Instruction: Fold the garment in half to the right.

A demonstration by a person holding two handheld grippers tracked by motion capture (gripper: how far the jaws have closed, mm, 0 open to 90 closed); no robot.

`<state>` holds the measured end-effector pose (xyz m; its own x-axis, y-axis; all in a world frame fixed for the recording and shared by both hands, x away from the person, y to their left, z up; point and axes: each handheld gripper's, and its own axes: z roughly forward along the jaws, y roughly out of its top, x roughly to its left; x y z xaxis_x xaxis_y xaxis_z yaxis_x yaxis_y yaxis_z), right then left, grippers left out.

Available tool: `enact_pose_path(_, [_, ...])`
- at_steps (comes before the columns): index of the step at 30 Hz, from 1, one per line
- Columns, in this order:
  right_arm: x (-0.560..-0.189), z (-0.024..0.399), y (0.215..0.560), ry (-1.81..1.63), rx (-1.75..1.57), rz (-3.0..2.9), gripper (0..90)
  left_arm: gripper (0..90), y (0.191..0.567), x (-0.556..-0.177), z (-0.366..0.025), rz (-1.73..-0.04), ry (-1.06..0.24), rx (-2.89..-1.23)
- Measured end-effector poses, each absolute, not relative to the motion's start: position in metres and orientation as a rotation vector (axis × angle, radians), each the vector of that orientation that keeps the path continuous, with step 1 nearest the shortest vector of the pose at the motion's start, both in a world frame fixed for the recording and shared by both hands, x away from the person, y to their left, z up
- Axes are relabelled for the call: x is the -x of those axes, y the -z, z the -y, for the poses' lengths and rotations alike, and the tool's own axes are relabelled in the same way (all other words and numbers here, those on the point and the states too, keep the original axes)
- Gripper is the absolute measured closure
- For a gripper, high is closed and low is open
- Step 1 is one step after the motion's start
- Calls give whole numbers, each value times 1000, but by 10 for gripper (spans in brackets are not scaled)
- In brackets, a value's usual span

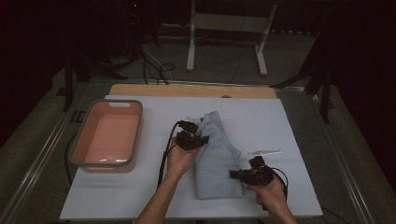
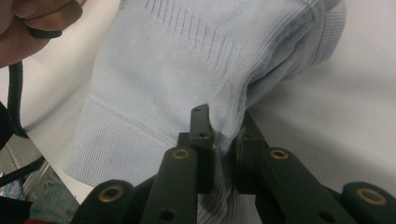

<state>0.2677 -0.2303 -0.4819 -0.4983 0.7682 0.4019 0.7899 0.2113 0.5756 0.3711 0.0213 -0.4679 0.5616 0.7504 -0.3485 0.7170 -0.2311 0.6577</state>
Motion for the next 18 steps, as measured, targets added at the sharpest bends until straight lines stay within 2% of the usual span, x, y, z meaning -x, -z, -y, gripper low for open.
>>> enact_pose_path(18, [-282,210,475,1205,1537,2413,816,820,457,-382,-45,-1191,-50,-1953])
